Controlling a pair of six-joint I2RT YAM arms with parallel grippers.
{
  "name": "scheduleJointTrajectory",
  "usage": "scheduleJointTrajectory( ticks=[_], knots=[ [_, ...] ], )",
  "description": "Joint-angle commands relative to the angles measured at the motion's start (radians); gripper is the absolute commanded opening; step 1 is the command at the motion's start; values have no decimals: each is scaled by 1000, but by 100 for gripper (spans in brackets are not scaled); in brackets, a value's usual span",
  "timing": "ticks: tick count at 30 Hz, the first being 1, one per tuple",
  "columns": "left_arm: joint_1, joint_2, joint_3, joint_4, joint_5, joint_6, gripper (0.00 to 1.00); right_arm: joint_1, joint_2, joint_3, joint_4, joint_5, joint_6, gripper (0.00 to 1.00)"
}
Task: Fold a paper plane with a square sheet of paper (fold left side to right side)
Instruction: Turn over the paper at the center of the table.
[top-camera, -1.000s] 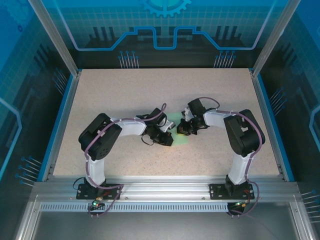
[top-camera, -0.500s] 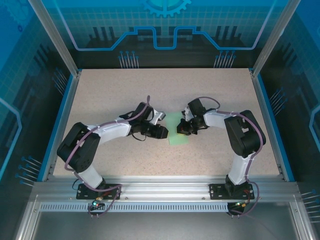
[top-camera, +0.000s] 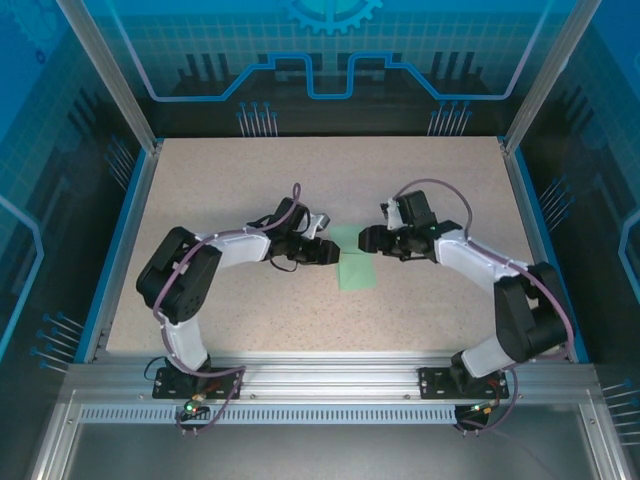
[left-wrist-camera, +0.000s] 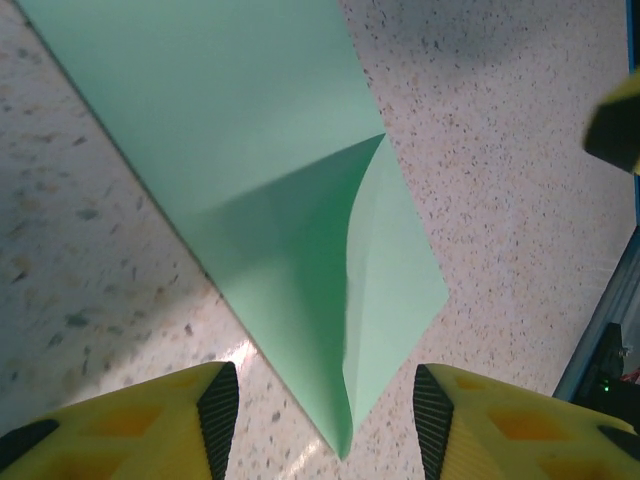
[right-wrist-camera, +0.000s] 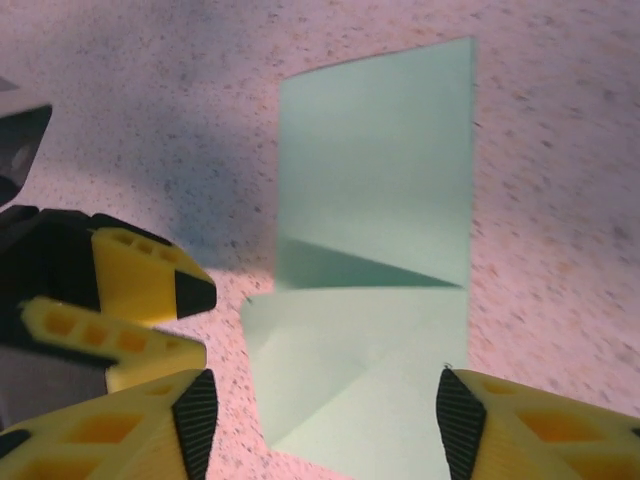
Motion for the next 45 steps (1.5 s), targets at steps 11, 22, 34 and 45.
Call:
scheduleJointTrajectory(
  ticks=[11, 22, 34, 45],
  knots=[
    [-33, 142, 139, 7, 61, 5, 31, -16, -112, -159, 15, -24, 25, 70],
    [-32, 36, 54, 13, -53, 30, 12, -13, -12, -140, 122, -164, 96, 73],
    [-32, 19, 36, 18, -73, 28, 13, 30, 196, -35, 192, -224, 143, 63],
    [-23, 6, 32, 17, -85, 15, 22, 61, 313, 31, 238, -265, 158, 37]
  ],
)
